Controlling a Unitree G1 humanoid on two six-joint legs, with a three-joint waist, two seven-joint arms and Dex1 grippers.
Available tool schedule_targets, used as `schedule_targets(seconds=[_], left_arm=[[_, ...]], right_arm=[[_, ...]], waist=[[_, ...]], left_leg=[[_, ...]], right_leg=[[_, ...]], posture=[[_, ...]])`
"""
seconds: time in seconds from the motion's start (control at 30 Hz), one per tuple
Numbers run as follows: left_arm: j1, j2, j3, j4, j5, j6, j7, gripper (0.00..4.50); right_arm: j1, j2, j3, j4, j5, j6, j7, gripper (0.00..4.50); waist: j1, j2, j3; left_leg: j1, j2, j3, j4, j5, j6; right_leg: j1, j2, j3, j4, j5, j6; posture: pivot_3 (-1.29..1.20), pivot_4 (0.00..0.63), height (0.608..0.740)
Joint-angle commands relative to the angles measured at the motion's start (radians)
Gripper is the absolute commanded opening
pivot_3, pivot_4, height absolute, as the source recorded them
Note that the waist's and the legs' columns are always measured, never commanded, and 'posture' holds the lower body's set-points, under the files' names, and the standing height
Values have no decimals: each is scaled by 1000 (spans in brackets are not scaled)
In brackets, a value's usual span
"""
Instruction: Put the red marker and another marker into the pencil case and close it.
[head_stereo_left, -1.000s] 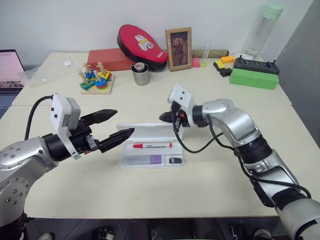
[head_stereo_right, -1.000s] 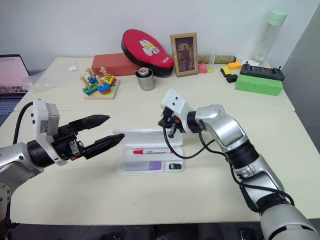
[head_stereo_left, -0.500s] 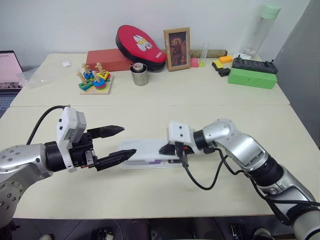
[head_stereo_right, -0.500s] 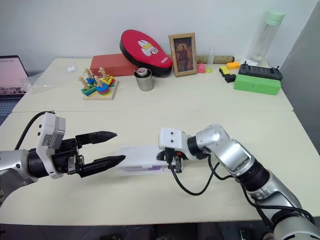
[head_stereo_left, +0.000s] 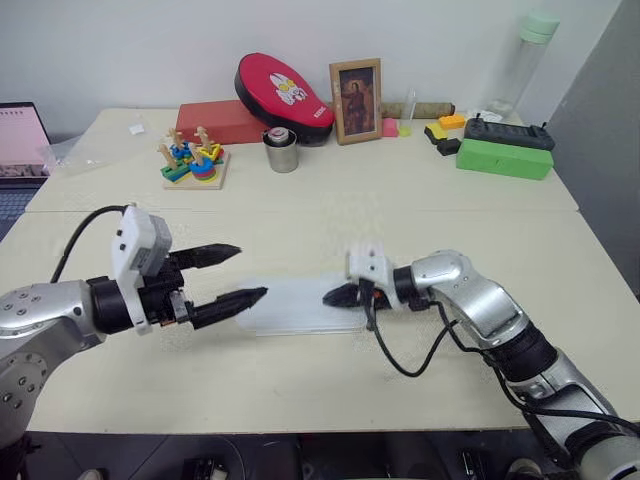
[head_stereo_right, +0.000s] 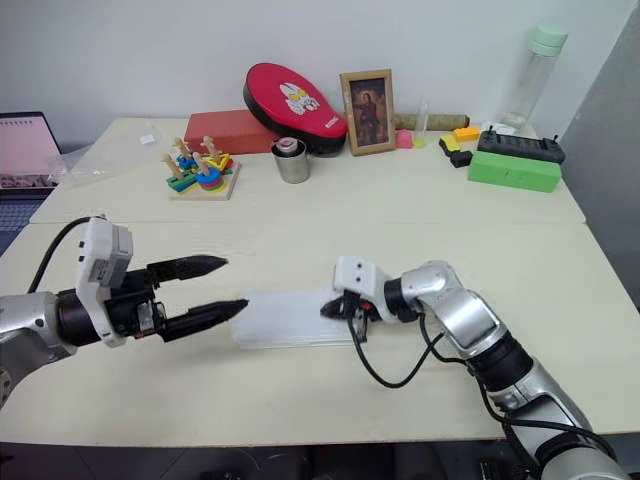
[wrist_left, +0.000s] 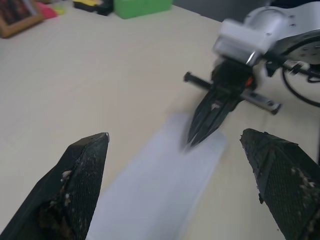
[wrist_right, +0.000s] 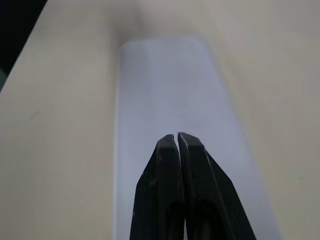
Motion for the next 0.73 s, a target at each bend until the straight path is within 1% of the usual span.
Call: schedule_targets(seconds=[0.03,0.17,0.2,0.3,0.33,0.37,0.43,0.47,0.5,0.6,0.73], left_arm=[[-87,-41,-10,71,37,-18,98,4500],[-110,-61,-61,179,172,-76,143,4500],[-103,-61,-69,204,202,-95,141,4500],[-71,-58,-77,296,288,-153,138,4500],[-65,-59,-75,315,300,-165,133,4500],[-60,-59,-72,325,308,-172,127,4500],[-55,-49,-55,343,319,-184,115,4500],[-56,-44,-46,351,324,-189,112,4500],[-57,-41,-37,358,328,-193,109,4500],[-51,-22,-1,378,338,-199,93,4500],[-37,-26,4,394,362,-203,94,4500]], right_arm=[[-15,-51,-149,-25,105,67,21,877],[-6,-125,-255,43,132,81,10,1931],[-3,-139,-267,59,129,75,9,2133],[22,-165,-283,79,115,61,-1,2988],[31,-172,-288,81,113,61,-3,3111],[39,-177,-292,79,114,63,-5,3542],[52,-189,-307,72,121,71,-8,3923],[56,-195,-312,70,122,72,-7,4256],[60,-202,-317,68,124,73,-4,4455],[53,-228,-331,83,122,70,5,4455],[44,-257,-326,95,118,62,29,4455]], waist=[[9,0,0],[22,0,0],[21,0,0],[17,0,0],[16,0,0],[16,0,0],[18,0,0],[20,0,0],[21,0,0],[23,0,0],[22,0,0]], left_leg=[[0,0,0,0,0,0],[-1,0,0,-1,0,0],[-1,0,0,-1,0,0],[-1,0,1,-2,0,0],[-1,0,1,-2,0,0],[-1,0,1,-2,0,0],[-2,0,1,-2,0,0],[-3,0,1,-2,0,0],[-3,0,1,-2,0,0],[-3,0,1,-2,0,0],[-3,0,1,-2,0,0]], right_leg=[[0,0,0,0,0,0],[0,0,0,-2,0,0],[0,0,0,-3,0,0],[-1,0,1,-3,0,0],[-1,0,1,-3,0,-1],[-2,0,1,-3,0,-1],[-2,0,1,-3,0,-1],[-2,0,1,-4,0,-1],[-2,0,1,-4,0,-1],[-2,0,0,-5,0,-1],[-2,0,0,-5,0,-1]], posture=[[0,150,740],[0,150,740],[0,150,740],[0,150,740],[0,150,740],[0,150,740],[0,150,740],[0,150,740],[0,150,740],[0,150,740],[0,150,740]])
